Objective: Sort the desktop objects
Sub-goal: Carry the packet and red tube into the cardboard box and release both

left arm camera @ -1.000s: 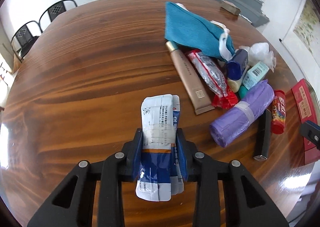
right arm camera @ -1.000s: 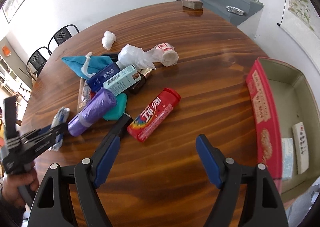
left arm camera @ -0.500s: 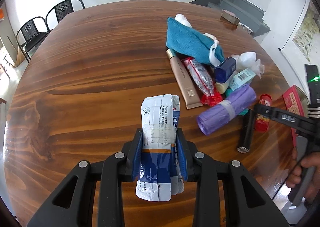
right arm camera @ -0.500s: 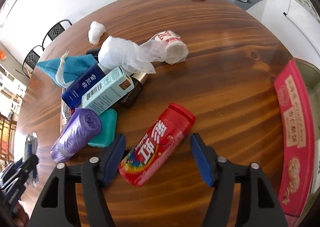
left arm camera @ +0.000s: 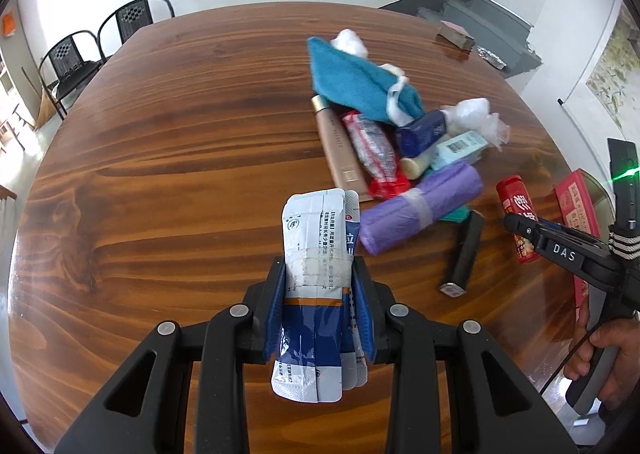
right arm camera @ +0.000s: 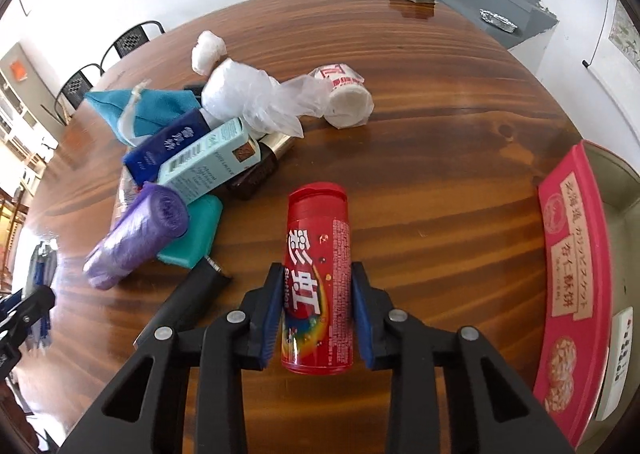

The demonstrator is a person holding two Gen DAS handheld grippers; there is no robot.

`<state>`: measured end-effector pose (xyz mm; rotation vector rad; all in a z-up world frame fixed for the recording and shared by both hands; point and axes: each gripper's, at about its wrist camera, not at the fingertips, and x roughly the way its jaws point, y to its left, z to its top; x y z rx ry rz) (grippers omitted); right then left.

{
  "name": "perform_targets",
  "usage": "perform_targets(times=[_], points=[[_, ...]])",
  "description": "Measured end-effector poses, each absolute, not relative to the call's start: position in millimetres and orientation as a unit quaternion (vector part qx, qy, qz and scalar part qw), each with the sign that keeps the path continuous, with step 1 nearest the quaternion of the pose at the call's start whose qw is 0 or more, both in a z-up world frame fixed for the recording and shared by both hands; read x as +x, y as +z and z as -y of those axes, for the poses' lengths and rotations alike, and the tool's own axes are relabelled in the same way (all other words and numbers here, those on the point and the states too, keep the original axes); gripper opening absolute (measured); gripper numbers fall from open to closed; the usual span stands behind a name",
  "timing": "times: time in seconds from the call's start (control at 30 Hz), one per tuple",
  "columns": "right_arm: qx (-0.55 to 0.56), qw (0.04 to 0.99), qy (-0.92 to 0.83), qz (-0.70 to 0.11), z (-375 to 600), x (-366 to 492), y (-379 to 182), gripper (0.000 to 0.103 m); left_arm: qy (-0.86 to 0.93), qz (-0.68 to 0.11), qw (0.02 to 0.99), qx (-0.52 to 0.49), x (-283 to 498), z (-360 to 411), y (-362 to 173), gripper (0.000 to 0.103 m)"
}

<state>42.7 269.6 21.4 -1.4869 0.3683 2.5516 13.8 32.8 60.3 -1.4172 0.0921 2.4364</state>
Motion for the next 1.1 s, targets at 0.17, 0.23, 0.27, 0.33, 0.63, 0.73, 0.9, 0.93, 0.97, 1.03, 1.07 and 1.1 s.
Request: perform_targets(times=[0.17, 0.23, 0.27, 0.33, 0.63, 0.73, 0.9, 0.93, 0.97, 1.03, 1.07, 1.1], points=[[-0.467, 0.067, 0.871, -0.140, -279.2, 65.3, 48.7, 0.035, 0.855, -0.035, 0.172, -0.487, 22.0, -52.9, 69.7, 0.034], [-0.455, 0.067, 0.876, -0.144, -288.6, 73.4, 59.8, 0.035, 0.856, -0.039, 0.178, -0.483, 25.3, -64.0, 73.5, 0.034], [-0.450, 0.068, 0.879, -0.145, -293.5, 77.3, 63.0, 0.035, 0.857, -0.041, 0.181, -0.482, 27.4, -69.8, 75.2, 0.034], [-0.440, 0.071, 0.882, -0.150, -303.4, 86.1, 71.7, 0.035, 0.857, -0.044, 0.187, -0.479, 30.7, -81.2, 77.4, 0.034], [-0.409, 0.122, 0.887, -0.174, -364.3, 139.0, 94.0, 0.035, 0.848, -0.060, 0.231, -0.472, 48.7, -146.4, 83.8, 0.034], [-0.404, 0.153, 0.883, -0.182, -389.4, 159.1, 94.8, 0.035, 0.845, -0.068, 0.247, -0.468, 55.9, -171.1, 85.5, 0.034], [-0.407, 0.193, 0.869, -0.204, -425.9, 185.2, 84.4, 0.035, 0.835, -0.086, 0.287, -0.462, 69.6, -216.1, 88.9, 0.034], [-0.406, 0.200, 0.867, -0.207, -432.0, 191.2, 83.3, 0.035, 0.833, -0.092, 0.296, -0.459, 73.5, -226.5, 90.2, 0.034], [-0.406, 0.204, 0.866, -0.210, -436.3, 195.6, 82.2, 0.035, 0.830, -0.099, 0.306, -0.455, 77.2, -236.4, 91.8, 0.034], [-0.407, 0.213, 0.862, -0.215, -444.1, 205.6, 79.9, 0.035, 0.825, -0.110, 0.325, -0.448, 83.6, -254.0, 95.0, 0.034], [-0.407, 0.216, 0.861, -0.217, -447.6, 209.2, 78.8, 0.035, 0.822, -0.116, 0.335, -0.445, 86.8, -263.2, 96.6, 0.034], [-0.407, 0.219, 0.860, -0.219, -450.2, 211.8, 77.8, 0.035, 0.820, -0.122, 0.344, -0.442, 90.2, -271.6, 98.3, 0.034]])
